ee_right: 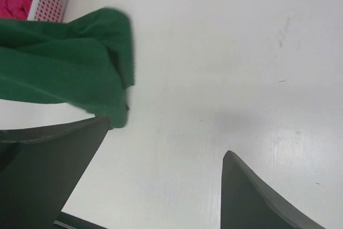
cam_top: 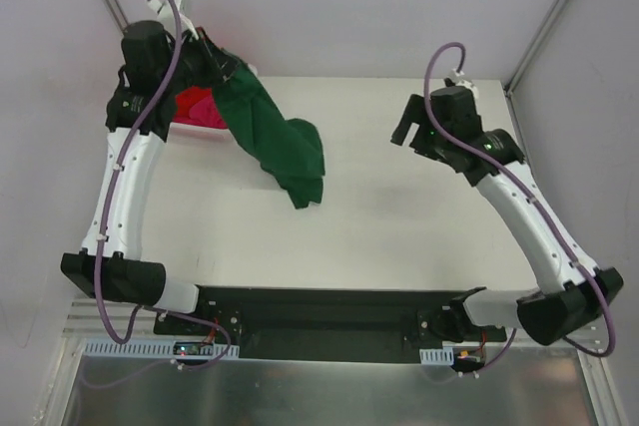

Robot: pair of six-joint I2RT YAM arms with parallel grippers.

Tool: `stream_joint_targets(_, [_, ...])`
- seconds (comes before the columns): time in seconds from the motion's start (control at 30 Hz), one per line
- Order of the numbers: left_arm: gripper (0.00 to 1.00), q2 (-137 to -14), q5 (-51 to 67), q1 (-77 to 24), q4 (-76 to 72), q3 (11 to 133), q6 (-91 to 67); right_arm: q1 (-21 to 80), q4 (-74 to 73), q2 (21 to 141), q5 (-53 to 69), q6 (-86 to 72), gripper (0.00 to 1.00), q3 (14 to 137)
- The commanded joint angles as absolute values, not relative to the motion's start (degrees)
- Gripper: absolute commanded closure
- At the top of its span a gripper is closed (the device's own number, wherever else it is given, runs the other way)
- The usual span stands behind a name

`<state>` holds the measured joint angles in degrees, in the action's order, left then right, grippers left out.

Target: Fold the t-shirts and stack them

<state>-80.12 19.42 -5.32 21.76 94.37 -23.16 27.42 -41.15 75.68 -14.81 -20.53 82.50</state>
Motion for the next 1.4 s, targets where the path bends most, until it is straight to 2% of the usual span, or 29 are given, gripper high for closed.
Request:
stream_joint_targets(0.0, [1.00,-88.0,32.3,-7.9,28.2,112.6,-20.0,22.3,-45.5,67.4,-14.4,-20.7,0.04,83.8])
stream_joint_targets(0.03, [1.00,-89.8,32.2,-11.5,29.1,118.7,-20.1,21.2,-46.0,66.5,-13.5,-20.5,0.04,83.8])
stream_joint_targets(0.17, [1.00,-101.7,30.6,-23.1,30.8,127.3,-20.6,17.1,-48.8,63.1,-13.0,-19.9,0.04,82.8])
stream_joint_targets(0.27, [1.00,-107.3,26.3,-32.6,30.9,123.3,-22.8,15.1,-51.7,62.1,-13.4,-19.8,0.04,82.2])
stream_joint_targets(0.37, [1.00,-113.4,15.8,-41.3,30.4,118.9,-24.3,13.6,-52.9,60.0,-12.7,-19.9,0.04,79.9])
stream_joint_targets(0.5, [0.99,-123.3,12.3,-46.8,28.7,119.3,-29.4,12.2,-53.3,58.0,-12.5,-19.8,0.04,76.9])
stream_joint_targets(0.6, [0.74,-128.6,17.0,-46.6,29.3,123.0,-30.1,12.0,-53.4,57.9,-11.1,-18.8,0.04,75.2])
stream_joint_targets(0.63, [0.55,-128.1,17.0,-46.1,29.5,122.1,-30.5,12.0,-53.6,58.1,-10.1,-18.5,0.04,75.0])
stream_joint_targets(0.67, [0.29,-125.2,16.4,-45.4,29.7,120.6,-31.0,12.0,-54.0,58.3,-9.4,-17.8,0.04,74.8])
stream_joint_targets(0.7, [0.10,-123.1,16.2,-43.4,29.8,118.8,-31.6,12.0,-54.6,58.4,-8.9,-17.3,0.04,75.0])
stream_joint_targets(0.73, [0.01,-120.7,16.8,-41.8,29.9,115.3,-31.7,12.5,-54.8,58.7,-7.3,-16.8,0.04,75.0])
stream_joint_targets(0.8, [0.01,-112.6,18.8,-35.8,29.9,108.3,-31.7,14.8,-56.1,59.3,-8.3,-16.0,0.04,76.7])
stream_joint_targets(0.87, [0.01,-103.6,21.1,-31.3,29.8,102.2,-31.4,22.2,-57.1,60.7,-14.5,-16.3,0.04,78.0])
stream_joint_targets(0.97, [0.01,-92.8,18.9,-22.1,29.9,88.4,-28.5,32.2,-56.6,64.3,-19.9,-22.9,0.04,77.4])
stream_joint_targets(1.03, [0.05,-87.8,18.4,-16.2,29.9,79.3,-27.8,38.9,-53.4,67.0,-20.5,-30.6,0.04,74.5])
stream_joint_targets(1.13, [0.13,-84.7,13.6,-12.8,29.8,70.6,-28.9,47.2,-45.6,75.5,-27.1,-38.9,0.04,74.6])
stream_joint_targets(1.2, [0.19,-84.9,9.6,-11.5,29.1,67.6,-29.5,48.6,-45.6,86.4,-29.1,-41.1,0.04,82.1])
stream_joint_targets(1.3, [0.23,-87.8,10.2,-10.4,27.6,66.8,-30.4,49.0,-46.3,100.4,-28.2,-43.8,0.03,90.9])
stream_joint_targets(1.37, [0.25,-90.3,11.1,-9.9,26.2,67.3,-30.8,49.1,-44.7,104.2,-29.4,-47.4,0.01,95.7])
